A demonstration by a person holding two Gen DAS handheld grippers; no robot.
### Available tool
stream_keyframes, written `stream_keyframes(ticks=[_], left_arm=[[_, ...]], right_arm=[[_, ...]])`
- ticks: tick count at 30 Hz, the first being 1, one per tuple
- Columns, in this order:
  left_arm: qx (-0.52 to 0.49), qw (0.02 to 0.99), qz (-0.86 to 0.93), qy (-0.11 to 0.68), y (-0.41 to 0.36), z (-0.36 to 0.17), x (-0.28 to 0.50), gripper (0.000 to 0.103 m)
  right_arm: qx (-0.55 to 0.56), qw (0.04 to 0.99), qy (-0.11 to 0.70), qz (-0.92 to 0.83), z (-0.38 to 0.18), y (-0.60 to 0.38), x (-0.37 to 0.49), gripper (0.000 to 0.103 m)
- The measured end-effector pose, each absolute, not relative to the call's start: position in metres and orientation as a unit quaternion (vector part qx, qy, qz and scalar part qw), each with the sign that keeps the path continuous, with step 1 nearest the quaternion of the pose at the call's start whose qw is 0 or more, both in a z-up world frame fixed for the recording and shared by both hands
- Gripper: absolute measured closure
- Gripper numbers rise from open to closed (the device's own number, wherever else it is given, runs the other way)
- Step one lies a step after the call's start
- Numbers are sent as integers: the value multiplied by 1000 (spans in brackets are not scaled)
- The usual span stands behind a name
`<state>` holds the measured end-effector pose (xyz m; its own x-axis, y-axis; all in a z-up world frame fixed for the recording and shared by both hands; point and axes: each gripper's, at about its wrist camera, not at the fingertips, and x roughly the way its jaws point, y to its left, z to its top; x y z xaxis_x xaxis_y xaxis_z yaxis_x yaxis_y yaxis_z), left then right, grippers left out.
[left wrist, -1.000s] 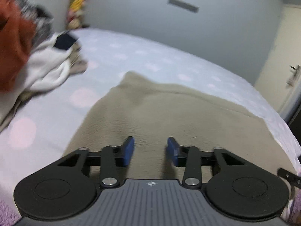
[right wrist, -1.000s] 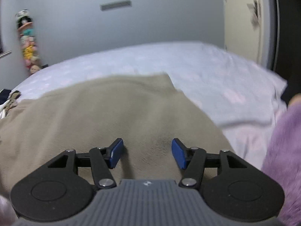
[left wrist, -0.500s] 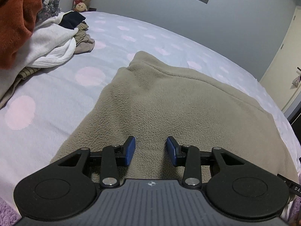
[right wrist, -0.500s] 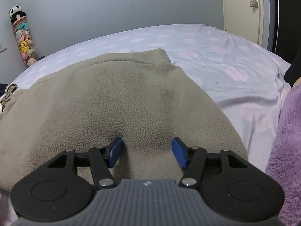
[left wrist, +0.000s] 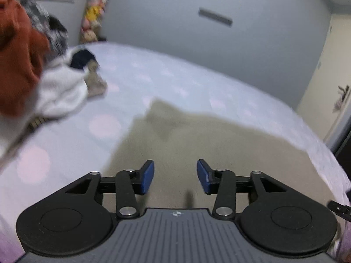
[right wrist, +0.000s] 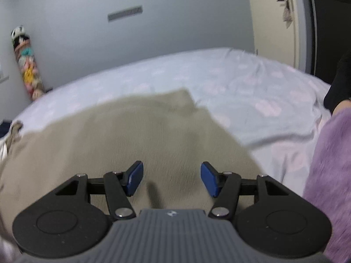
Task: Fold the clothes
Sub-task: 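Lower both open grippers to the fleece edge and close on it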
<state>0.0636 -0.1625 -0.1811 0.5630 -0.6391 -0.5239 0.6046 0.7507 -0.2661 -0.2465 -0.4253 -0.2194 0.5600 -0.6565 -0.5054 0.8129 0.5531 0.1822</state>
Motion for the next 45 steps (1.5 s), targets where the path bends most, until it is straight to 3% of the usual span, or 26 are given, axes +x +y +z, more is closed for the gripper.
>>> stream_keyframes(ticks=[6,10,21,26,36,38,39,40,45], left_arm=[[-5,845,-336,417,-171,-217,97,57],[-24,835,-330,440,-174,-224,106,56],[-39,839,-332,429,-166,-219,101,55],[-24,844,-327,424,-172,-221,98,53],[-60,849,-318,417,-168,-226,95,50],[-81,845,-327,416,-165,-228,96,42],[-90,841,-338,414,-164,-229,97,29],[-99,836,-349,411,-163,-229,97,26],[-58,853,-343,390,-170,-217,87,31]], right_arm=[[241,825,217,-463,-234,-456,-250,40],[242,821,226,-465,-243,-457,-245,38],[259,824,219,-454,-242,-457,-253,34],[235,835,231,-441,-243,-448,-240,6],[231,833,222,-450,-248,-445,-235,2],[231,833,223,-450,-247,-445,-235,2],[234,833,221,-450,-247,-446,-235,2],[235,833,220,-449,-247,-446,-236,1],[221,839,236,-437,-238,-443,-237,2]])
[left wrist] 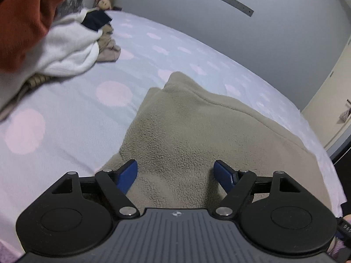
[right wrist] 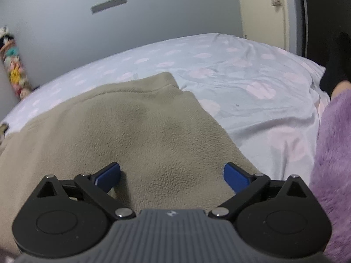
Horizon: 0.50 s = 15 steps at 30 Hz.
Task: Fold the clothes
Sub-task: 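Lower both open grippers to the fleece edge and close on it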
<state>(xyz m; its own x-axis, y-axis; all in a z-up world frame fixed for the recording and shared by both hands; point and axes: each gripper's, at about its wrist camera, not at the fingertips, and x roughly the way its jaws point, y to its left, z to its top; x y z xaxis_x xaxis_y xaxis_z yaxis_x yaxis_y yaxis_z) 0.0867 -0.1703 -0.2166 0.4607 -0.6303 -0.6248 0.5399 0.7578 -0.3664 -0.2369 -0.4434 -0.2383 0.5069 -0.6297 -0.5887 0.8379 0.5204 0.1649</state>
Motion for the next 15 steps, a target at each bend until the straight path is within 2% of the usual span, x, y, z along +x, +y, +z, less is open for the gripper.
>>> stream_keyframes(ticks=[4,10,15], left_arm=[[-48,856,-353,374,-166,-195,95,31],[30,826,-375,420,-193,-178,159,31],[34,784,-418,457,-218,-190,212,31]], right_arm=[[191,851,224,-436,-219,-438,-242,2],[147,870,254,-397,-195,-468,-233,2],[229,872,256,-349,-189,-510,-237,2]])
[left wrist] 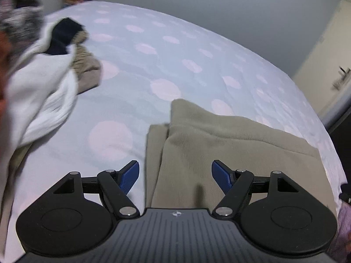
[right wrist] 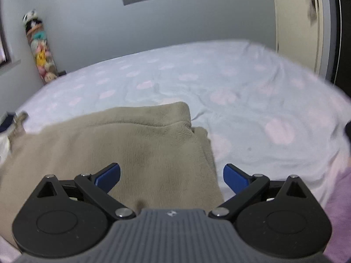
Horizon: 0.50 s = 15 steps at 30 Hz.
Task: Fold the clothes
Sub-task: 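Lower both open grippers to the fleece edge and close on it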
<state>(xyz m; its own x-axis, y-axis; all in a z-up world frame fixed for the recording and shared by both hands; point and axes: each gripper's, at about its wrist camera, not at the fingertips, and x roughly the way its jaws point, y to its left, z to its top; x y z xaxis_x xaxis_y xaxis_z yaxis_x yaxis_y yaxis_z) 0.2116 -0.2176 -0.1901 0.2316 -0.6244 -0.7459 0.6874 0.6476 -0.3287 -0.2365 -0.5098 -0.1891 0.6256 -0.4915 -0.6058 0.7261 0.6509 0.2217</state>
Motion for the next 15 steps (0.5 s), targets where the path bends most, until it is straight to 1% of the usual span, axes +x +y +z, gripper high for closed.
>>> stream_keyframes(ticks=[2,6,8,10,15], left_arm=[[43,763,-430,481,-230,-204,226,31],[41,739,-434,513,-244,-236,246,31],[23,726,-440,528,-243,-249,252,30],[14,720,-448,531,-242,-259,254,26],[17,713,-464,526,-240,-264,256,25]], right_arm=[[262,868,257,-334,-189,-525,-234,3],[264,867,282,-315,-193,-545,-223,3],[277,864,292,-304,-196,-557,-220,3],[293,859,301,-292,-199,-572,-217,3],[315,841,343,-276,-214,-597,-211,3]])
